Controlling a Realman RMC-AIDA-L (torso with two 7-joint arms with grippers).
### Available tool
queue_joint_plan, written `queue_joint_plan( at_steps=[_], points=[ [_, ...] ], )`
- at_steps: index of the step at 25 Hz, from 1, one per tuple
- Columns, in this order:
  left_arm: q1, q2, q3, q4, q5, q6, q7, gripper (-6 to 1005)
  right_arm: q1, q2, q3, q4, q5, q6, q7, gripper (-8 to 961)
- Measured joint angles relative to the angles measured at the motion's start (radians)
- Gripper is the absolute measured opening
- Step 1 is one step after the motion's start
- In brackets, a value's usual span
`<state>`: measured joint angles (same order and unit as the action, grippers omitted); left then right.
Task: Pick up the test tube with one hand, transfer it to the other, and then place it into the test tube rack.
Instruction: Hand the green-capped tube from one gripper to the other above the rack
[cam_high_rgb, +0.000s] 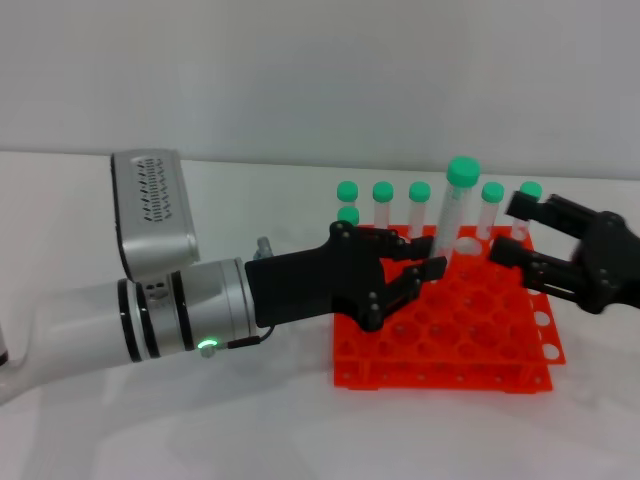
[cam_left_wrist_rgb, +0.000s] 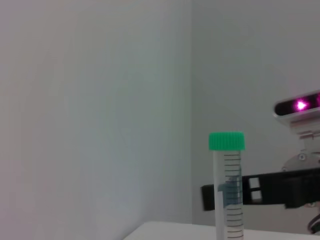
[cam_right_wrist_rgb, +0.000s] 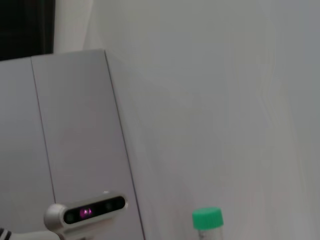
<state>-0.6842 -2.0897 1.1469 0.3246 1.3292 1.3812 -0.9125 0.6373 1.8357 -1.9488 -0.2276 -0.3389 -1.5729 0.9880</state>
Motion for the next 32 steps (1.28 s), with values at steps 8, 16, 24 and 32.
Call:
queue_joint_plan(
  at_steps=[8, 16, 24, 32],
  points=[
    [-0.007, -0.001, 0.015, -0.012, -0.003, -0.006, 0.005, 182, 0.031, 0.042, 0.005, -0.02, -0.003, 0.068, -0.034, 598],
    [-0.009, -0.001, 0.018, -0.016, -0.003, -0.013, 0.006, 182, 0.041, 0.045, 0.019, -0.044, -0.01, 0.07, -0.036, 595],
    [-0.012, -0.001, 0.017, -0.016, -0.001, -0.026, 0.006, 182, 0.041, 0.052, 0.014, -0.044, -0.011, 0.071, -0.034, 502],
    [-0.02, -0.001, 0.046, -0.021, -0.005, -0.027, 0.005, 181, 0.041, 0.053, 0.012, -0.043, -0.016, 0.071, -0.036, 295]
  ],
)
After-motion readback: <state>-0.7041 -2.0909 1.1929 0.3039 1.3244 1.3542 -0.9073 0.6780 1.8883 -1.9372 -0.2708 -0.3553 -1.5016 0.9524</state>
